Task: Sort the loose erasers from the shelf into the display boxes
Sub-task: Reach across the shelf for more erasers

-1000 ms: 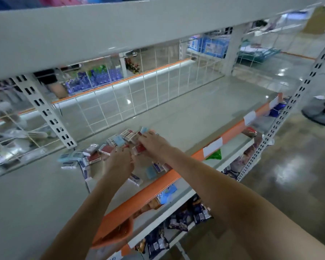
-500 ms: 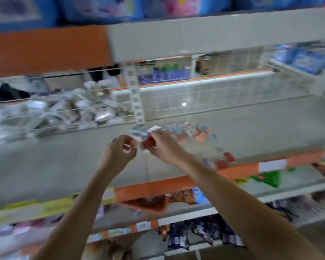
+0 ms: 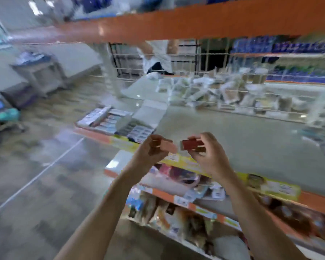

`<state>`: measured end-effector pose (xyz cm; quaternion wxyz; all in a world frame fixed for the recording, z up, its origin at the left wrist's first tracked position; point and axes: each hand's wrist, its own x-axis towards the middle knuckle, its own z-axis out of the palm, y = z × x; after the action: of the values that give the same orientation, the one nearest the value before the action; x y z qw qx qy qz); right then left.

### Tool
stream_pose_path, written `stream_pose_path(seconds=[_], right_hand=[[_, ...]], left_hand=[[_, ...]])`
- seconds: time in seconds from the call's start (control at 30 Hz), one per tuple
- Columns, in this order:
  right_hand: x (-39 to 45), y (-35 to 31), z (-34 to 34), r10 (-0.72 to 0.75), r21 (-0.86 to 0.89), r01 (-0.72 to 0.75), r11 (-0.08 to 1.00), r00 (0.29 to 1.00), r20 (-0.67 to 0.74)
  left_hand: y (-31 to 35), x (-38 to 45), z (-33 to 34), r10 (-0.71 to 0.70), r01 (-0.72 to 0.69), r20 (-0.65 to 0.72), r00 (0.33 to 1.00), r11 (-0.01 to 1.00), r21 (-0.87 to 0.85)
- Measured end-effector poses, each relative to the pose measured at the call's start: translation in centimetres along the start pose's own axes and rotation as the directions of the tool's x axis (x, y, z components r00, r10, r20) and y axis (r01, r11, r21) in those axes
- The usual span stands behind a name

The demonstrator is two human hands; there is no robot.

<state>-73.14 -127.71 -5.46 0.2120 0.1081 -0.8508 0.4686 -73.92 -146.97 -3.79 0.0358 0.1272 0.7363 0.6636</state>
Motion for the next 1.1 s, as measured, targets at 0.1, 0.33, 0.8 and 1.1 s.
stream_pose_path(seconds=[0.1, 0.33, 0.8, 1.1], right_hand=[[1.2, -2.4, 4.1, -0.007, -0.004, 0.007, 1.000, 1.000, 0.028], [5.0, -4.5, 10.5, 0.004, -0.014, -0.003, 1.000, 0.999, 0.050], [20.0, -7.0, 24.9, 0.001, -0.078, 0.013, 0.997, 0.984, 0.178], [29.4, -8.2, 35.5, 0.225, -0.230, -0.155, 0.961, 0.920, 0.321]], left_hand=[[-0.9, 0.1, -5.4, -0.028, 0.027, -0.008, 1.000, 0.999, -0.033], [-3.0, 3.0, -13.6, -0.035, 0.036, 0.020, 0.999, 0.998, -0.046], [-4.8, 14.7, -29.1, -0.045, 0.046, 0.052, 0.998, 0.998, -0.032], [-7.0, 22.3, -40.9, -0.064, 0.065, 0.103, 0.993, 0.998, -0.005]])
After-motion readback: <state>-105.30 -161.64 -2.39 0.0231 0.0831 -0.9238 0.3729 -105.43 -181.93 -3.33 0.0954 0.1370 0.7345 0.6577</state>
